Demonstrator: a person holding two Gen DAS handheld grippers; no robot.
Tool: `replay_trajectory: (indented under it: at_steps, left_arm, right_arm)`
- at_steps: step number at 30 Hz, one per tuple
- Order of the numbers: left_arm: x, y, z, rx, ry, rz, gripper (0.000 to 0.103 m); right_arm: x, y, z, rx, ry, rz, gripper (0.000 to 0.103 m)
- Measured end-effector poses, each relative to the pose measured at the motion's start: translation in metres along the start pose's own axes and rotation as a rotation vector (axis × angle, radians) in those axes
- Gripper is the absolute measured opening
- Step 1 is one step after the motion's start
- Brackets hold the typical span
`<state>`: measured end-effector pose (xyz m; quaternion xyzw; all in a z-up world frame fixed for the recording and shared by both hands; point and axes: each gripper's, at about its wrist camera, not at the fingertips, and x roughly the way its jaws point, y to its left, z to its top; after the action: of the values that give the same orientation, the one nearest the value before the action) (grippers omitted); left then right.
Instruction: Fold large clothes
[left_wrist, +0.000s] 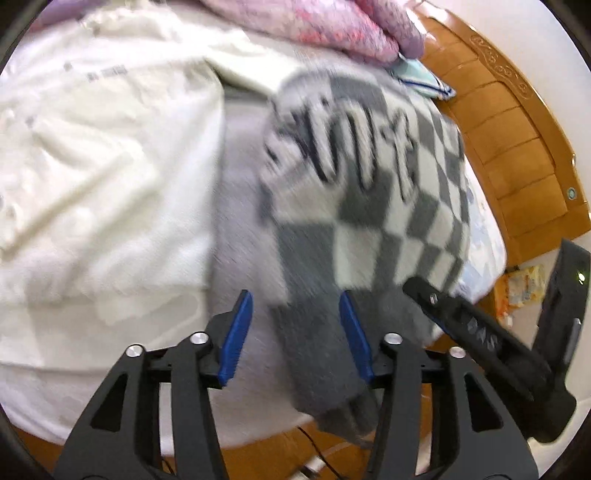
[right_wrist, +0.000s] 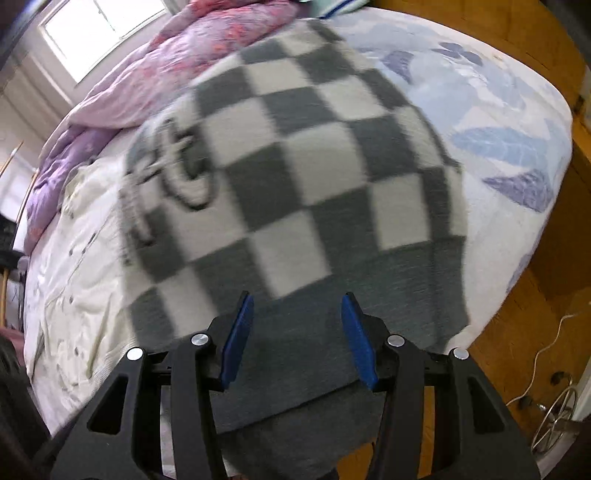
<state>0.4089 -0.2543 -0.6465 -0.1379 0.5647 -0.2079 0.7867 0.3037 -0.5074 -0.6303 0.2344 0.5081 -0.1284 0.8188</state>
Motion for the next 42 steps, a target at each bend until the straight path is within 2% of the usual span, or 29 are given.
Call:
replay_trajectory:
  at_steps: [3, 4, 5, 10, 15, 18, 21, 25, 31, 35, 42]
  left_arm:
    - [-0.019, 0.011, 0.012, 0.025, -0.056, 0.030, 0.054]
    - [-0.027, 0.015, 0.014, 0.028, -0.075, 0.037, 0.056]
    - [-0.038, 0.022, 0.017, 0.026, -0.087, 0.046, 0.065]
    - [-0.097, 0.042, 0.021, 0.044, -0.182, 0.123, 0.071]
    - [-0.201, 0.067, 0.013, 0.084, -0.268, 0.185, 0.084]
    - [-0.261, 0.074, 0.008, 0.103, -0.324, 0.213, 0.086]
    - [-0.329, 0.081, -0.002, 0.129, -0.375, 0.225, 0.091]
    - [-0.420, 0.086, -0.018, 0.210, -0.463, 0.282, 0.092]
    - [-0.504, 0.091, -0.039, 0.242, -0.514, 0.358, 0.095]
    - [-0.540, 0.087, -0.046, 0.209, -0.514, 0.374, 0.095]
    - [-0.591, 0.069, -0.047, 0.165, -0.526, 0.407, 0.095]
  right_arm:
    - [-0.014, 0.020, -0.006, -0.009, -0.007, 0.035, 0.047]
    - [-0.018, 0.030, -0.009, -0.023, -0.009, 0.043, 0.047]
    - [-0.025, 0.041, -0.012, -0.034, -0.013, 0.052, 0.047]
    - [-0.067, 0.088, -0.033, -0.081, -0.060, 0.104, 0.047]
    - [-0.140, 0.150, -0.063, -0.161, -0.128, 0.112, 0.047]
    - [-0.199, 0.186, -0.085, -0.209, -0.199, 0.111, 0.048]
    - [-0.255, 0.218, -0.108, -0.225, -0.245, 0.126, 0.057]
    - [-0.319, 0.250, -0.136, -0.264, -0.300, 0.149, 0.067]
    - [-0.396, 0.286, -0.171, -0.335, -0.351, 0.175, 0.082]
    - [-0.430, 0.304, -0.178, -0.381, -0.361, 0.178, 0.085]
    - [-0.481, 0.317, -0.171, -0.448, -0.381, 0.223, 0.088]
